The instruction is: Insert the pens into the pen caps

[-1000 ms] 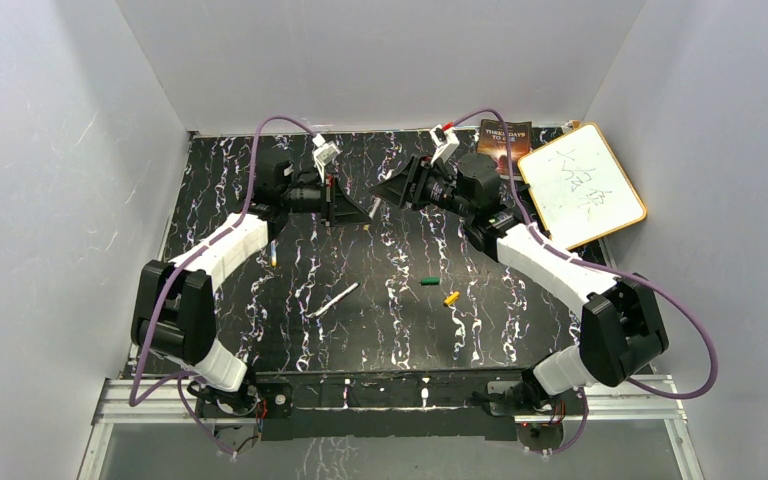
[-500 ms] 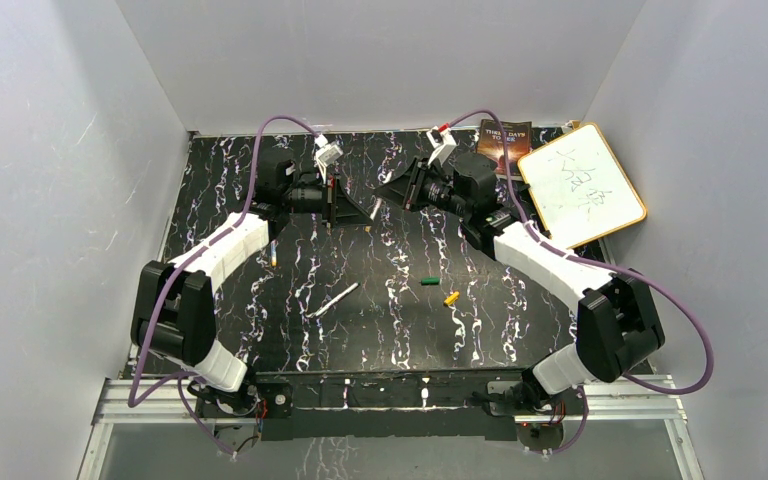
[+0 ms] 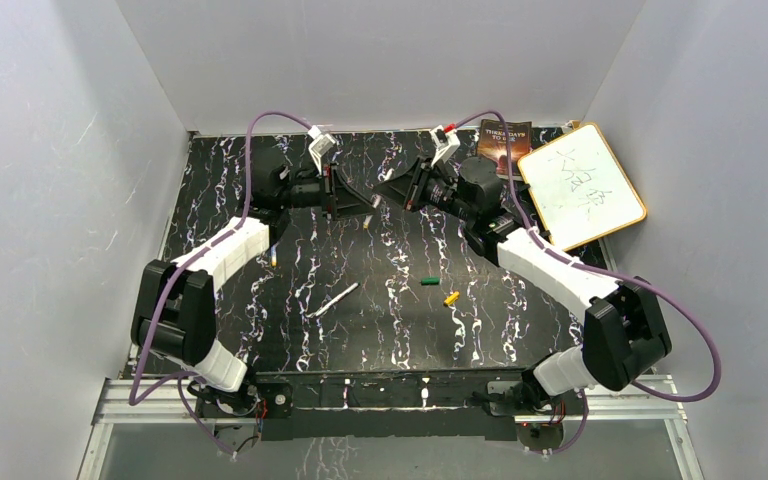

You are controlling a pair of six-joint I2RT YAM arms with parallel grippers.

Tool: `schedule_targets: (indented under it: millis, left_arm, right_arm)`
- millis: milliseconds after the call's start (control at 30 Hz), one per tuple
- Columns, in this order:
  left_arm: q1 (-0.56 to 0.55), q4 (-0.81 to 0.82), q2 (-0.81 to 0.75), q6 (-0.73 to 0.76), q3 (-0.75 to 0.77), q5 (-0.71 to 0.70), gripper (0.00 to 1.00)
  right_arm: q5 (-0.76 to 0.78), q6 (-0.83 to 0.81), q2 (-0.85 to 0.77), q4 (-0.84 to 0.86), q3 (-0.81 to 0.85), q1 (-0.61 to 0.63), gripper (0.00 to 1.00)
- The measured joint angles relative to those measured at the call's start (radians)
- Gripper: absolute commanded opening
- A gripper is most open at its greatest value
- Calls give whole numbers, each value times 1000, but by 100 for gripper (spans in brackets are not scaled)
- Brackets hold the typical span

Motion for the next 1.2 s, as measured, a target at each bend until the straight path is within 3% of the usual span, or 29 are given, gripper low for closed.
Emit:
schedule_targets:
  millis: [333, 733, 833, 1033, 1067, 1133, 1200]
  left_arm:
    - [-3, 164, 3, -133, -13, 13, 22]
    - [-14, 160, 8, -124, -13, 31, 13]
    - [-15, 137, 8, -105, -13, 39, 0]
    - [-15, 133, 8, -88, -13, 58, 0]
    - [-15, 134, 8, -87, -13, 60, 0]
    - [-17, 134, 8, -85, -13, 60, 0]
    - [-17, 124, 8, -77, -13, 58, 0]
  right_arm:
    - [-8, 21, -5, 47, -10, 4, 0]
    - [-12, 33, -7, 63, -22, 7, 0]
    - [-11, 40, -8, 64, -29, 9, 0]
    - [-10, 46, -13, 66, -40, 11, 0]
    - [-10, 46, -15, 66, -42, 11, 8]
    - [-8, 46, -18, 65, -42, 11, 41]
    - [13, 42, -26, 59, -47, 12, 57]
